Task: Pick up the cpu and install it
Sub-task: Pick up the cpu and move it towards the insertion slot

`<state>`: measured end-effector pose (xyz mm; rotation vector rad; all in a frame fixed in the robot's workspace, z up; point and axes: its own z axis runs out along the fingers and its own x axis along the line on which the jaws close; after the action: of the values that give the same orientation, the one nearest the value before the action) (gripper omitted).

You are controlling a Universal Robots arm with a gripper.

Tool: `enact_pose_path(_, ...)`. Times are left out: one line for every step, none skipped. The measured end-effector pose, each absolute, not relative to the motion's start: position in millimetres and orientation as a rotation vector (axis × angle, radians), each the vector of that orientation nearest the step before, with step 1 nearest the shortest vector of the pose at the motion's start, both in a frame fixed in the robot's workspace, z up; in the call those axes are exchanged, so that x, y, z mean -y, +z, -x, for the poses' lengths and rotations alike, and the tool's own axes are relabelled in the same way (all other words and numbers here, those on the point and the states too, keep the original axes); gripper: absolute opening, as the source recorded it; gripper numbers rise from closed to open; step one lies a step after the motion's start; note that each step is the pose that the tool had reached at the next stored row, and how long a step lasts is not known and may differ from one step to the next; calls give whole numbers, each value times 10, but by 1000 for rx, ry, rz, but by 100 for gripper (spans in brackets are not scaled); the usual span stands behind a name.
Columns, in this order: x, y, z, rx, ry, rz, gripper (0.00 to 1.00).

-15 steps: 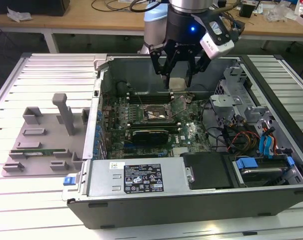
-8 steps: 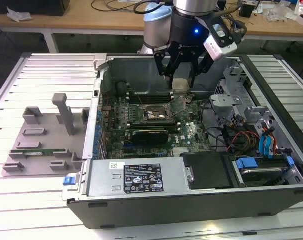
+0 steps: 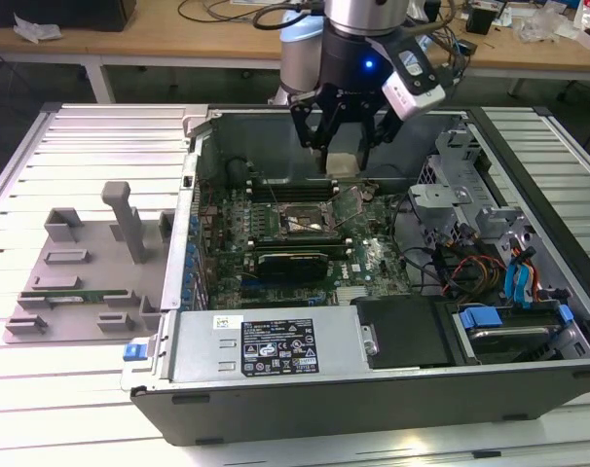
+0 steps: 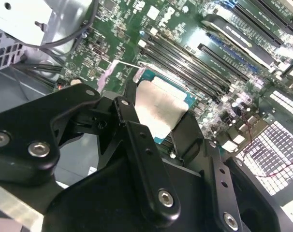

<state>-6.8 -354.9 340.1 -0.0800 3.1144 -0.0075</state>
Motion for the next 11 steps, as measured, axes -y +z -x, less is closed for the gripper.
enact_pose_path(3548,3390,84,-3114,-8,80,55)
enact_pose_path(3548,3371,86,-3114,-7,80,55)
enact_pose_path(3548,3356,87,-3114,-7,80,55)
enact_pose_path(3548,3339,88,-3114,-7,80,55)
enact_pose_path(3548,3329,88,-3114,-7,80,55)
enact_pose_path(3548,3313,89,-3114,-7,80,55)
enact_pose_path(3548,3297,89,-3114,-7,80,55)
enact_pose_path(3548,3288,89,-3114,-7,80,55)
enact_pose_path(3548,3281,89,-3114,-7,80,55)
enact_pose_path(3548,3269,89,-3114,-7,80,55)
enact_pose_path(3548,3252,90,-3114,-7,80,55)
